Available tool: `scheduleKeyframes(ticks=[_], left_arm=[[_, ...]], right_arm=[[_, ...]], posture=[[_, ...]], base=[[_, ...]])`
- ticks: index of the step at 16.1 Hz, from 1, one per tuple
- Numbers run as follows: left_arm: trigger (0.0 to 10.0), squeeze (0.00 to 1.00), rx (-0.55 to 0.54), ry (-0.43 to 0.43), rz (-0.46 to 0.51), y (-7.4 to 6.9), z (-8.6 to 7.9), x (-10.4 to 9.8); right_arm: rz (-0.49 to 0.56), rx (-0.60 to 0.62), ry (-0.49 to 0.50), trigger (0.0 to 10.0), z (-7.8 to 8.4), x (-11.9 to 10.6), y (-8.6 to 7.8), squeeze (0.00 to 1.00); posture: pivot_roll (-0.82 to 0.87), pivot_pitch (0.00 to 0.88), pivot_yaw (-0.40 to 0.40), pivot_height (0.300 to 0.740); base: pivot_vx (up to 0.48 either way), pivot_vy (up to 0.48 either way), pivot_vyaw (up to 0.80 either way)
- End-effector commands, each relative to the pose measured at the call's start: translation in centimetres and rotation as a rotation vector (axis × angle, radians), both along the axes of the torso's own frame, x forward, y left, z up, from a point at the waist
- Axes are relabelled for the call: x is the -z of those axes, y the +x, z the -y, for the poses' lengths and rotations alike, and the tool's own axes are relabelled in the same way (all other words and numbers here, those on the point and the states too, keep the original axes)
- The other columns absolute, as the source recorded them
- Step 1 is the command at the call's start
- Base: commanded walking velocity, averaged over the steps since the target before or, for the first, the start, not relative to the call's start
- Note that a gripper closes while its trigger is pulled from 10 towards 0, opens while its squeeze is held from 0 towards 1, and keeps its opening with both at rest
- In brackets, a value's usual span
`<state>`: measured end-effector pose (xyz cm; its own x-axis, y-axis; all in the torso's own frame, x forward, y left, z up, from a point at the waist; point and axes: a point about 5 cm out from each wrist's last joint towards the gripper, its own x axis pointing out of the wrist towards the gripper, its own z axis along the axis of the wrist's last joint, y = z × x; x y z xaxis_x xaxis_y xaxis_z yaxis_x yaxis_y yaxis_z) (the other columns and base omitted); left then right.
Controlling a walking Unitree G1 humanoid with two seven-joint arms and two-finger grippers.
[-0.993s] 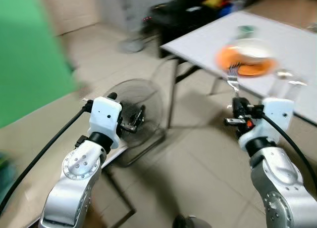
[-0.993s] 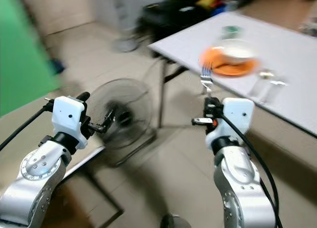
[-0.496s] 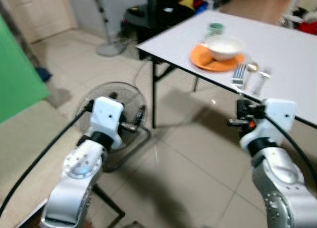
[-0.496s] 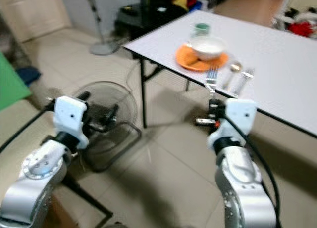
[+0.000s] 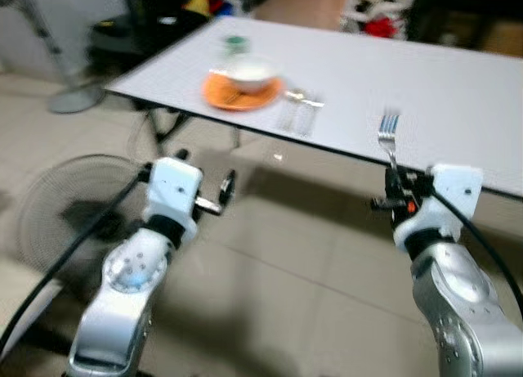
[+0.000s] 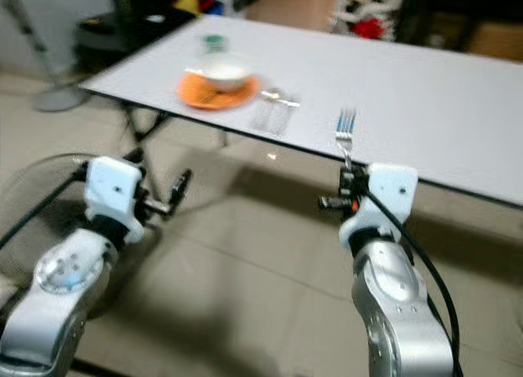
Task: Setting the table
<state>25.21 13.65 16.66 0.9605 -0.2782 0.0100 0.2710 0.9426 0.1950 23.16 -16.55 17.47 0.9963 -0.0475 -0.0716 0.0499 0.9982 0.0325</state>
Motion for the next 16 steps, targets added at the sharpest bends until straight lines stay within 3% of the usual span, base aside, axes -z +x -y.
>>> scheduleKeyframes(ticks=[1,8,16], left_arm=[[10.0,0.0,0.005,0.003,0.006,-0.03,0.02,-0.24],[10.0,0.0,0.025,-0.02,-0.003,0.24,0.01,-0.11],[10.0,0.0,0.032,-0.032,-0.012,0.18,0.03,0.04]], right_arm=[[0.001,0.01,0.0,10.0,0.15,-0.14,-0.2,0.0],[-0.012,0.003,-0.029,10.0,0.16,-0.06,-0.19,0.0],[-0.026,-0.008,-0.035,10.0,0.1,0.03,-0.23,0.0]], posture=[[0.04,0.0,0.051,0.74],[0.03,0.0,0.06,0.74],[0.03,0.0,0.059,0.74]], base=[[0.0,0.0,-0.8],[0.0,0.0,-0.11],[0.299,0.0,0.0]])
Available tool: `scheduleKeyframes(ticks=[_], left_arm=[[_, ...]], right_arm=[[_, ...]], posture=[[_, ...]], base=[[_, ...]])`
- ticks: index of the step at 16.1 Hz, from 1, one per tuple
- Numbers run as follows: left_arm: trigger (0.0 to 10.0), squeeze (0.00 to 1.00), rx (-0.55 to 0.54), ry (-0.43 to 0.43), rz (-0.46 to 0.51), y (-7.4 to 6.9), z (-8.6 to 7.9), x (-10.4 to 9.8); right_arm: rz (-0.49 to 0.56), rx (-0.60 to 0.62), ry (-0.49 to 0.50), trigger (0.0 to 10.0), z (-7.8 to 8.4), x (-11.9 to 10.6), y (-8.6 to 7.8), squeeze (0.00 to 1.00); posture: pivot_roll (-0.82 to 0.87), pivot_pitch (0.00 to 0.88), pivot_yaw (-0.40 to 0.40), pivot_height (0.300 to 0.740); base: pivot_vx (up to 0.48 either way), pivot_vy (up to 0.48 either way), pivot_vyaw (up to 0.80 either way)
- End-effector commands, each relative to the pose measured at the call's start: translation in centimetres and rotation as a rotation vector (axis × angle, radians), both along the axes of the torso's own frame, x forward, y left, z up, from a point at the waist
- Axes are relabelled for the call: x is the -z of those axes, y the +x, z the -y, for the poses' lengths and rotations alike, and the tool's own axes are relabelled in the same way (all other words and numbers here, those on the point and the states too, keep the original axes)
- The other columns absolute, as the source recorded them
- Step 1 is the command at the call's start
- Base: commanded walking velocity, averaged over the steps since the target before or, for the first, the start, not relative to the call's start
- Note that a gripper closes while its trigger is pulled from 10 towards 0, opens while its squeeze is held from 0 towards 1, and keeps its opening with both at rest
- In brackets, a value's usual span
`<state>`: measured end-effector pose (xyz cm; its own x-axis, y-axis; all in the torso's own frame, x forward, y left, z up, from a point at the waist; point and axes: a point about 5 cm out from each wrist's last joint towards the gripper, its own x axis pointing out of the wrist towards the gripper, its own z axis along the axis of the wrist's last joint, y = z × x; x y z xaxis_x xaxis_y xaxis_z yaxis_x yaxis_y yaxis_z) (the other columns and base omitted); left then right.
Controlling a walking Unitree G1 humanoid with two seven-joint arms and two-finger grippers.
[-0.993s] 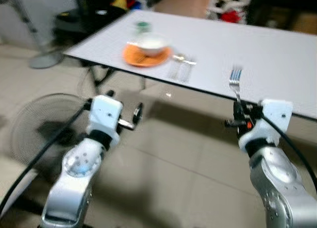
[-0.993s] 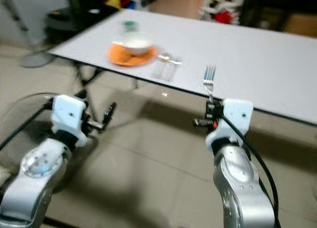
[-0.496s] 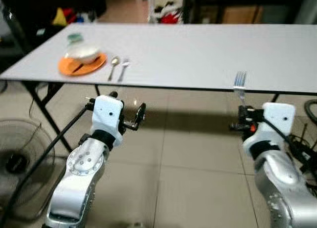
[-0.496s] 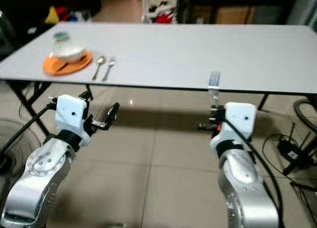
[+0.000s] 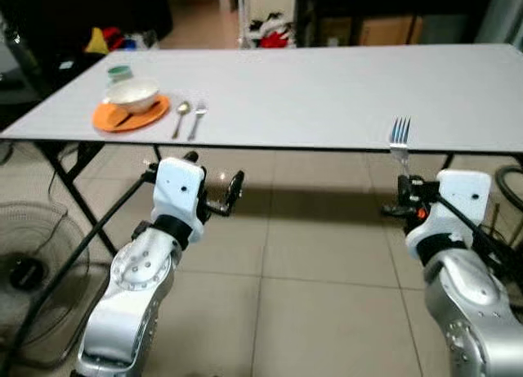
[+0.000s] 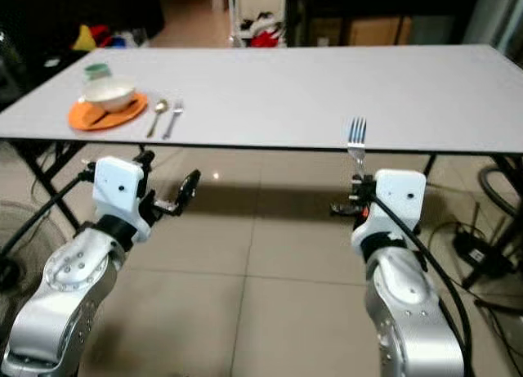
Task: Setting the table
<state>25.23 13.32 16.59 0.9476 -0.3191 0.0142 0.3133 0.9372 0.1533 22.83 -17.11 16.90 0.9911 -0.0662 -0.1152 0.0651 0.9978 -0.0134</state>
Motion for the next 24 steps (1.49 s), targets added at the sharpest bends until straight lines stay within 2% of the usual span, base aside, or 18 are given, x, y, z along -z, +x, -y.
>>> scheduleKeyframes(ticks=[1,12,18,24], left_arm=[[10.0,0.0,-0.01,0.01,-0.004,0.1,-0.3,0.0],[10.0,0.0,0.006,0.004,-0.004,0.3,0.0,-0.1],[10.0,0.0,0.001,-0.01,-0.008,0.3,-0.1,0.1],[10.0,0.0,0.012,-0.011,-0.011,0.2,-0.1,0.2]], right_arm=[[0.017,-0.022,0.008,10.0,-0.4,-0.5,0.1,0.0],[0.0,-0.04,0.004,10.0,-0.5,-0.4,0.5,0.0],[-0.072,-0.067,-0.019,10.0,-0.3,0.3,1.2,0.0],[-0.078,-0.08,-0.03,10.0,-0.4,0.3,1.7,0.0]], posture=[[0.03,0.0,0.059,0.74],[0.02,0.0,0.065,0.74],[0.03,0.0,0.054,0.74],[0.03,0.0,0.057,0.74]], base=[[0.315,0.0,0.0],[0.316,0.0,0.0],[0.316,0.0,0.0],[0.317,0.0,0.0]])
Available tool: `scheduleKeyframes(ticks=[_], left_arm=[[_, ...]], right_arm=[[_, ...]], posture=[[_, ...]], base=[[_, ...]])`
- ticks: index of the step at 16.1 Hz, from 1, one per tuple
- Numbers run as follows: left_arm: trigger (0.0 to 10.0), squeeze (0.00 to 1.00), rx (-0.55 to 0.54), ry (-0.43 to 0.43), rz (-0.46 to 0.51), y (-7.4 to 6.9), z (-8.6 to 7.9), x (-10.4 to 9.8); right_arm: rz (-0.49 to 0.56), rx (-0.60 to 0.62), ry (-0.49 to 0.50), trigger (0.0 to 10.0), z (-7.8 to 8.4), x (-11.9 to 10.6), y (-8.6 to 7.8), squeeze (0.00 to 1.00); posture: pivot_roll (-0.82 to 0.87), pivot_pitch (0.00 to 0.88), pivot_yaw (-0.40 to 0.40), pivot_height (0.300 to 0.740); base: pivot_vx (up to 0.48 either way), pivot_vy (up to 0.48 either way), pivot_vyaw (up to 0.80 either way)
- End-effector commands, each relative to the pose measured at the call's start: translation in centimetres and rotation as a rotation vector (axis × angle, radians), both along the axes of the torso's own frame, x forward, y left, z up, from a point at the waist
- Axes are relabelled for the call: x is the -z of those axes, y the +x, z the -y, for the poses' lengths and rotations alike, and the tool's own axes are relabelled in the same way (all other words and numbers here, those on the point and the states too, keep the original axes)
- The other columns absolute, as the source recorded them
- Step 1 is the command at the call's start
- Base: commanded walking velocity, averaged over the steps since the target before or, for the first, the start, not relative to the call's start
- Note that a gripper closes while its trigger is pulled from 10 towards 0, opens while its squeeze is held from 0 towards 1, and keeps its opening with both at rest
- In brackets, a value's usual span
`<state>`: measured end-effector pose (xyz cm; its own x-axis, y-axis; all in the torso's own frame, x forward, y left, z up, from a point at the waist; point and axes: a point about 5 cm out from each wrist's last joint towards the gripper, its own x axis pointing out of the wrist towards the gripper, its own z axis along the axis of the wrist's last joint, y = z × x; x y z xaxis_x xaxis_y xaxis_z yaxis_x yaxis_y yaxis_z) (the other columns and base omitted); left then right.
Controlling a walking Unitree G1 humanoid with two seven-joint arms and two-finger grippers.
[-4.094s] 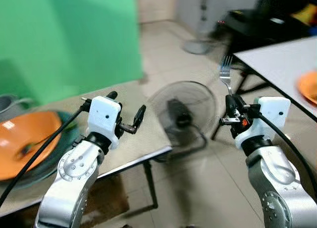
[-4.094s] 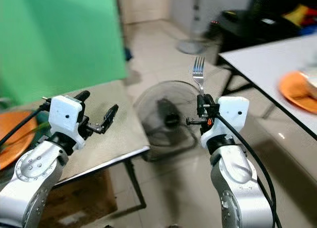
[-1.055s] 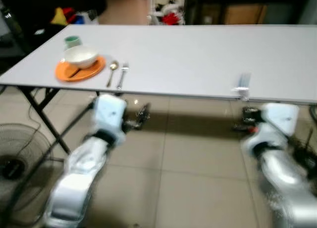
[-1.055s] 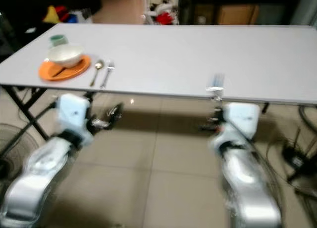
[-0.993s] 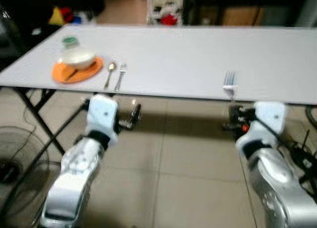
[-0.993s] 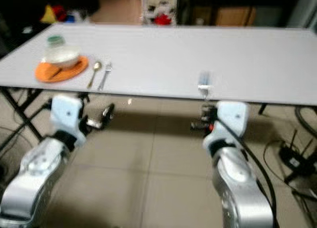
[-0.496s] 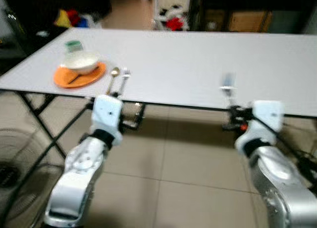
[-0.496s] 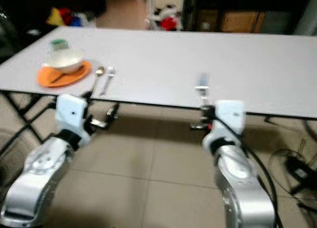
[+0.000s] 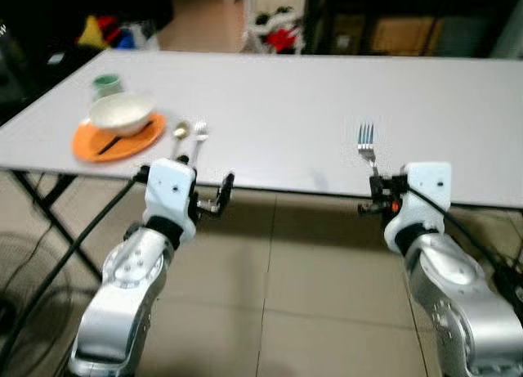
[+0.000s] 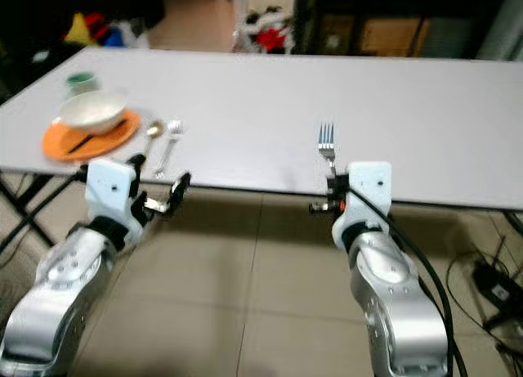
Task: Setting the table
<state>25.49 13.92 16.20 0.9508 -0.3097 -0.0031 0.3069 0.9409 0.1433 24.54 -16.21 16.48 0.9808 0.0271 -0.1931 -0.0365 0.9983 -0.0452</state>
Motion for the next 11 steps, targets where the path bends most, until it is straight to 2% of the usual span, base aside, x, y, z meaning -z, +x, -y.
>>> scheduleKeyframes(ticks=[1,11], left_arm=[[10.0,0.0,0.022,-0.007,0.009,-0.03,0.47,-0.21],[10.0,0.0,0.023,-0.009,0.006,-0.4,0.42,-0.01]], right_arm=[[0.0,0.017,0.001,10.0,0.46,-0.08,0.07,0.0],[-0.006,-0.027,0.003,10.0,-0.1,-0.06,0.59,0.0]], posture=[[0.03,0.0,0.056,0.74],[0.04,0.0,0.041,0.74]], base=[[0.311,0.0,0.0],[0.318,0.0,0.0]])
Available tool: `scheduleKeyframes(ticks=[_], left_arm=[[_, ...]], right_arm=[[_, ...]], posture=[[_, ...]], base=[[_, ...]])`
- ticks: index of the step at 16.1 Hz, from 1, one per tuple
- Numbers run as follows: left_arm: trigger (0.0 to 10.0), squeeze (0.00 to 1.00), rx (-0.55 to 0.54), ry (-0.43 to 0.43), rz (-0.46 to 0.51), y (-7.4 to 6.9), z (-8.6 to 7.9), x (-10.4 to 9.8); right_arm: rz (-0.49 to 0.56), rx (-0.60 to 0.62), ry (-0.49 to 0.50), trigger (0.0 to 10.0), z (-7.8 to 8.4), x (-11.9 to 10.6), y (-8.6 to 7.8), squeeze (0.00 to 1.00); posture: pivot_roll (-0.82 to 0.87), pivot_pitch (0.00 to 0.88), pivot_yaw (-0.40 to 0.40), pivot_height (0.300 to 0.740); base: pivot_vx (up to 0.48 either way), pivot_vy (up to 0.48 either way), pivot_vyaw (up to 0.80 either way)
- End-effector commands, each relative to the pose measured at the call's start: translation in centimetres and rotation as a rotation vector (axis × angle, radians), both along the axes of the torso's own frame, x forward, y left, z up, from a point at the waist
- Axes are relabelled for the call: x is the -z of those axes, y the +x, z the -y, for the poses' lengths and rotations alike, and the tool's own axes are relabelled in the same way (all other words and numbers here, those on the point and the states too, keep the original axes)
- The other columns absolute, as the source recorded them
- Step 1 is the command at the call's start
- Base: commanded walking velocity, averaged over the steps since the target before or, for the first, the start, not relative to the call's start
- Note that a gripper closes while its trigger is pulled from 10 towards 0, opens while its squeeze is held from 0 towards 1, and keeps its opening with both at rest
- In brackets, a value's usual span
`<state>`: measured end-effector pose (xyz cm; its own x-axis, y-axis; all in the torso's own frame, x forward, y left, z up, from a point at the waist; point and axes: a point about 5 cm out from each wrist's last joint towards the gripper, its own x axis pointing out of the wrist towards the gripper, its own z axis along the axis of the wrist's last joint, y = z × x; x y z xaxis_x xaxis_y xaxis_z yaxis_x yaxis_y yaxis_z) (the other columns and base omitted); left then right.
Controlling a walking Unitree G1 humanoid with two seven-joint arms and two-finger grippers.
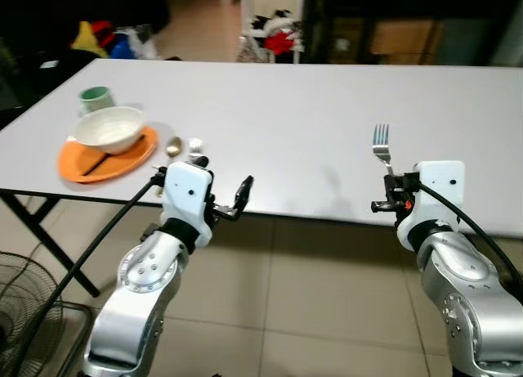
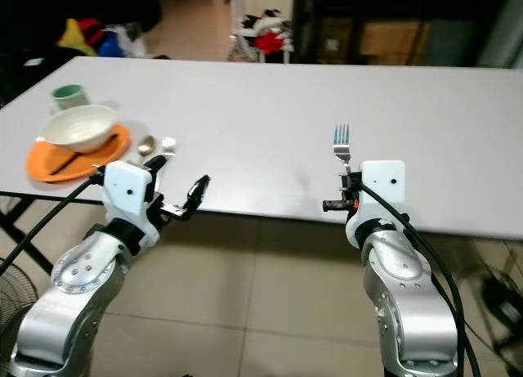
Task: Setting the table
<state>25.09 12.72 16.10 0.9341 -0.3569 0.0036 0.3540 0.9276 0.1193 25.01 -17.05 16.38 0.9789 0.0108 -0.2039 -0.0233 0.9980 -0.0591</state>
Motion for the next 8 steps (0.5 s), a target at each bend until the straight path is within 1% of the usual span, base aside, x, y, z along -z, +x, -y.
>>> scheduleKeyframes(ticks=[1,7,8], left_arm=[[10.0,0.0,-0.027,0.017,0.008,-0.04,-0.79,-0.11],[10.0,0.0,-0.02,0.019,0.006,-0.09,-0.76,-0.08],[10.0,0.0,-0.018,0.02,0.006,-0.11,-0.74,-0.06]], right_arm=[[0.003,-0.043,0.018,10.0,-1.0,-0.13,0.15,0.0],[-0.002,-0.046,0.021,10.0,-1.11,-0.06,0.2,0.0],[-0.014,-0.051,0.028,10.0,-1.17,0.08,0.18,0.0]], posture=[[0.04,0.0,0.04,0.74],[0.04,0.0,0.043,0.74],[0.04,0.0,0.044,0.74]], base=[[0.322,0.0,0.0],[0.32,0.0,0.0],[0.322,0.0,-0.8]])
